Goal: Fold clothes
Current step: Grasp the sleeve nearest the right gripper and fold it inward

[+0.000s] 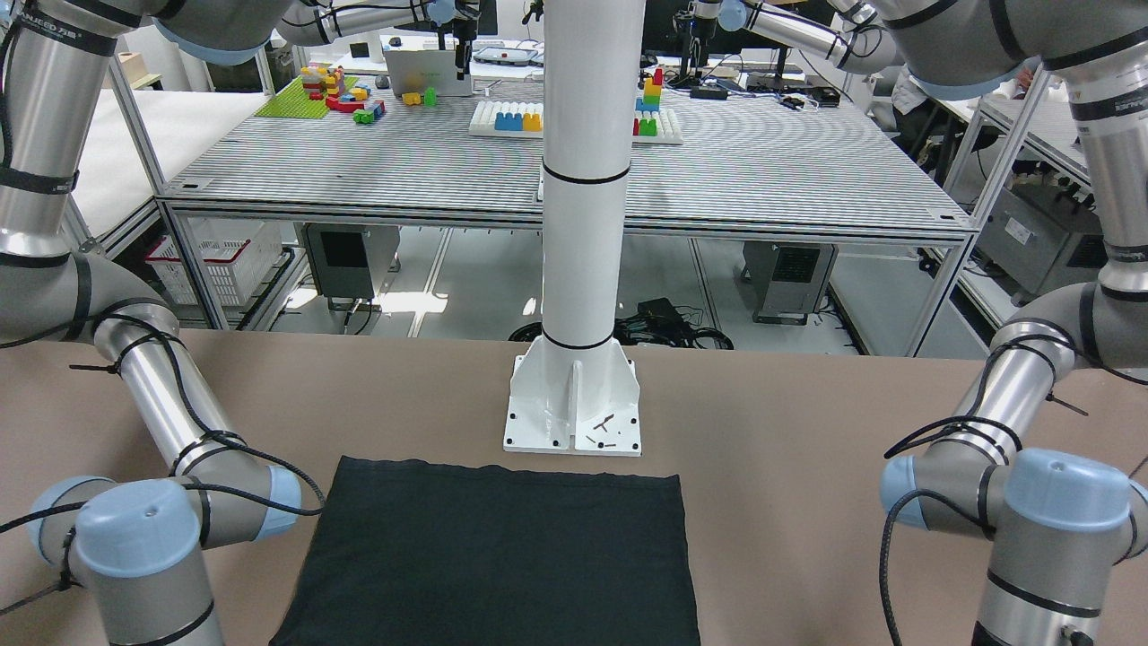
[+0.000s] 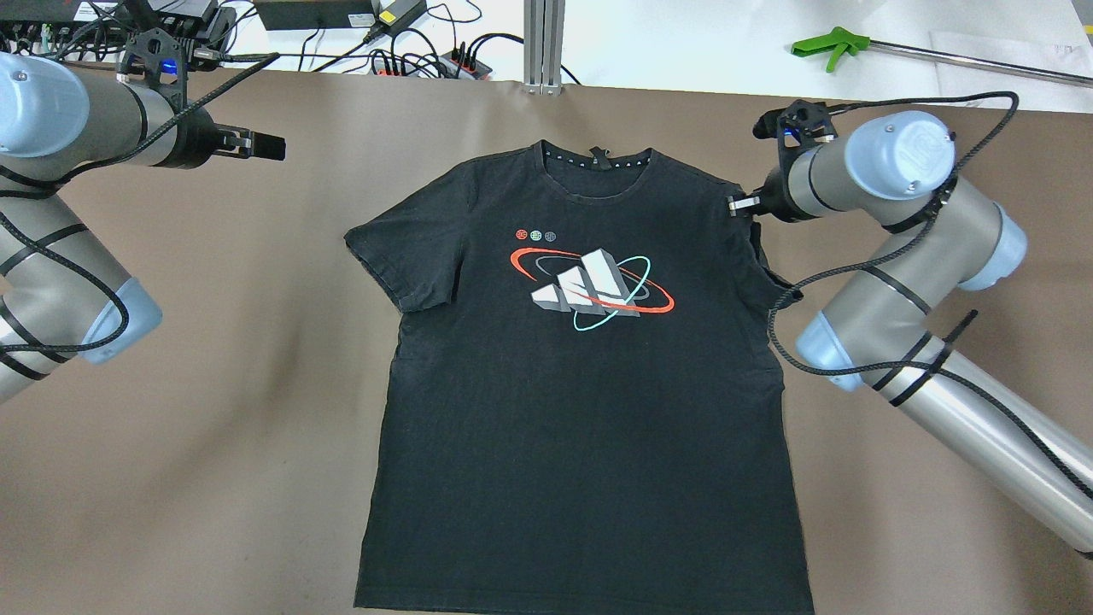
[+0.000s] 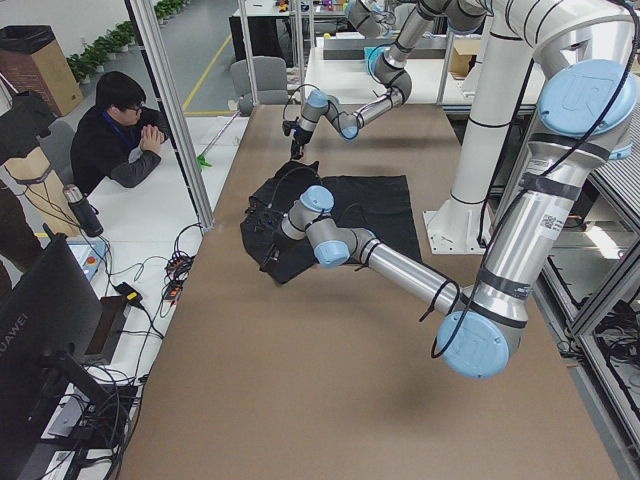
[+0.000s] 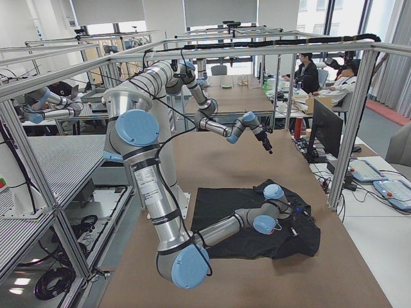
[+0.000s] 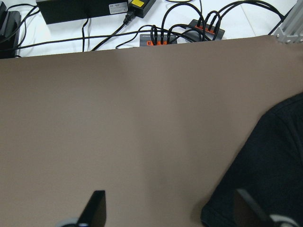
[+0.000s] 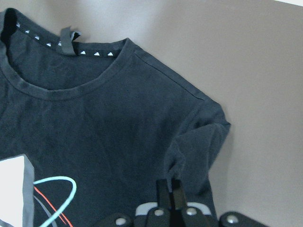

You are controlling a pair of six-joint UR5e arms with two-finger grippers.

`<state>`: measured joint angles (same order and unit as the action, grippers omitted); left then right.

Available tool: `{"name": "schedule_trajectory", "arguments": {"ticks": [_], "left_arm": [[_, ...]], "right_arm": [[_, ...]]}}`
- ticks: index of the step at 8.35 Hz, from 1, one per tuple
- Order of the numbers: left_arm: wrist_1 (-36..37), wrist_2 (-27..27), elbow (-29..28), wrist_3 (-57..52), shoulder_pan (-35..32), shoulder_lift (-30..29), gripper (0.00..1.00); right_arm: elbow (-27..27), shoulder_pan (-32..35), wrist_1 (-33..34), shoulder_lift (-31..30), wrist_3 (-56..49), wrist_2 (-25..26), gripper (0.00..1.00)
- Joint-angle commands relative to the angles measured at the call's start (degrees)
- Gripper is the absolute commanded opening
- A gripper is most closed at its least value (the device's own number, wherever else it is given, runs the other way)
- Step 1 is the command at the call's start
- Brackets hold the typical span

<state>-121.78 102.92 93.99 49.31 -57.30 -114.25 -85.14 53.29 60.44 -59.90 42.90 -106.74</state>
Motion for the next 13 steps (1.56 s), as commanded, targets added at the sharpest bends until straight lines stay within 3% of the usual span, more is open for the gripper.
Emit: {"name": "schedule_trajectory", "arguments": {"ticks": [1, 2, 3, 4, 7, 9, 11, 12, 13], "left_arm": [[-0.38, 0.00, -1.79, -0.36, 0.09, -0.18, 0.95], [-0.39, -0.09, -1.80, -0.18, 0.09, -0.27, 0.95], [-0.47, -1.22, -2.23, -0.09, 0.17, -0.45, 0.95], [-0.65, -2.01, -2.93, -0.01, 0.26, -0.80, 0.95], [-0.65, -2.02, -2.94, 0.08, 0.35, -1.15, 0.95], [-0.82, -1.41, -2.33, 1.39, 0.35, -1.41, 0.95], [-8.60, -2.02, -3.02, 8.31, 5.93, -1.68, 0.95], [-8.82, -3.07, -4.94, 8.87, 8.06, -3.77, 0.95], [-9.96, -8.12, -9.22, 8.78, 10.78, -5.27, 0.95]], "right_arm": [[11.15, -5.80, 0.82, 12.98, 7.97, 11.14, 0.00], [15.57, -6.79, 0.65, 16.10, 8.34, 14.16, 0.03], [16.49, -6.89, 0.47, 15.96, 8.26, 14.71, 0.98], [16.59, -7.15, -2.40, 15.09, 8.25, 17.16, 0.95], [16.24, -7.07, -3.58, 14.03, 7.82, 17.10, 0.94], [15.97, -5.58, -3.58, 13.24, 7.38, 13.69, 0.94], [13.87, -2.95, -3.58, 11.13, 5.54, 9.64, 0.94], [13.77, -1.98, -3.66, 11.04, 5.44, 8.23, 0.94], [13.51, -1.88, -3.75, 10.60, 5.44, 8.22, 0.94]]}}
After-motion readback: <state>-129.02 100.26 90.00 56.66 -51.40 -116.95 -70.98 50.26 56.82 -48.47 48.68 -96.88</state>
